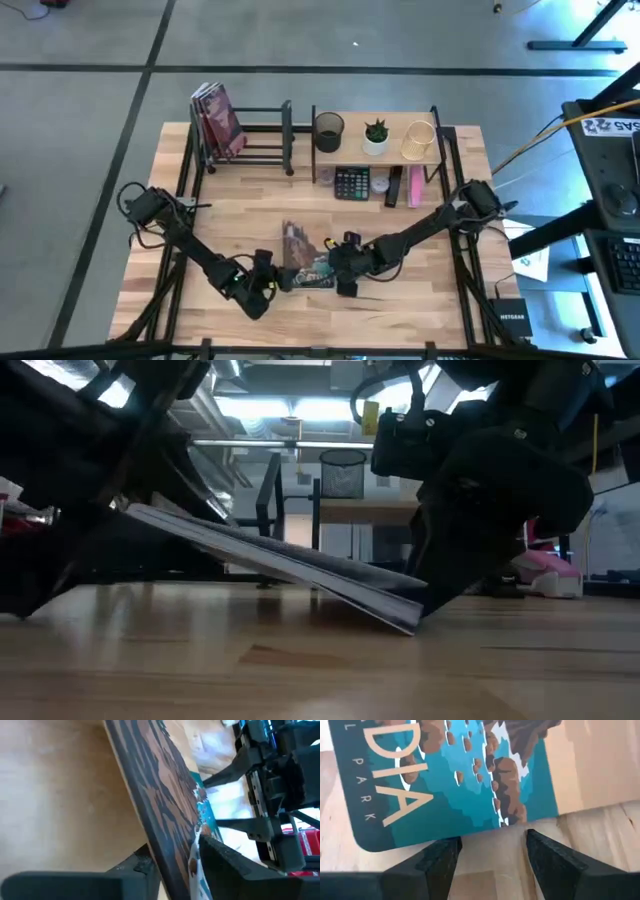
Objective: Stock shelves
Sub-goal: Put the green book on the book shelf
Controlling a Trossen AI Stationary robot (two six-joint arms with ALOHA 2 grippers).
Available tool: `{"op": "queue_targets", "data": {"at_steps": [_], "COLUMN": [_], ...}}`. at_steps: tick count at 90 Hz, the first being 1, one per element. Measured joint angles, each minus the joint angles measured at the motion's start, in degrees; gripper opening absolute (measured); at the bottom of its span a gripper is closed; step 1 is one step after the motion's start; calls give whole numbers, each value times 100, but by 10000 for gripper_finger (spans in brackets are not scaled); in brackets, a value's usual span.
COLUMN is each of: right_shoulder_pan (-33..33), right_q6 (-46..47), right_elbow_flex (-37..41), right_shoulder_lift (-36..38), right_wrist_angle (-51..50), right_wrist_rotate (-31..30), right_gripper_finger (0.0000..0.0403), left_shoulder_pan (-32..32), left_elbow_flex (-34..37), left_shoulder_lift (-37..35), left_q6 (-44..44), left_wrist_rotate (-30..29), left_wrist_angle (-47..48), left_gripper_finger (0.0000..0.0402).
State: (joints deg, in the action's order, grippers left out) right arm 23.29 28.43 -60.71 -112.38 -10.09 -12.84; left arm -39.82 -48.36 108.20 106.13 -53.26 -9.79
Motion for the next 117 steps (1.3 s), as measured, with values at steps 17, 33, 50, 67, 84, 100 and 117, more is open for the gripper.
{"op": "queue_targets", "data": {"at_steps": [17,33,50,67,84,100,117], "right_shoulder_pan": [38,124,461,909,1131,1158,1158], "right_q6": [4,28,358,620,776,863,863], "right_elbow_flex": [1,2,-13,-2,7,9,9], "right_shoulder_lift": [0,0,-9,-7,-7,-9,-9], "right_wrist_angle": [-4,-23,-263,-539,-579,-567,-525], "right_wrist_rotate": [-18,-87,-724,-1187,-1318,-1355,-1354], "right_gripper_finger": [218,218,218,218,218,218,218], "left_shoulder_pan": [-79,-151,-262,-404,-430,-145,665], "left_elbow_flex": [-9,4,-245,-922,-2061,-3353,-3641], "left_shoulder_lift": [-9,-125,-740,-1629,-2297,-2334,-2319], "left_q6": [129,-43,-306,-111,32,24,-571], "left_wrist_rotate": [-24,-101,-585,-724,-904,-1479,-1934], "left_wrist_angle": [225,478,1661,4178,6844,9214,9977], "left_gripper_finger": [14,4,2,1,1,0,0]}}
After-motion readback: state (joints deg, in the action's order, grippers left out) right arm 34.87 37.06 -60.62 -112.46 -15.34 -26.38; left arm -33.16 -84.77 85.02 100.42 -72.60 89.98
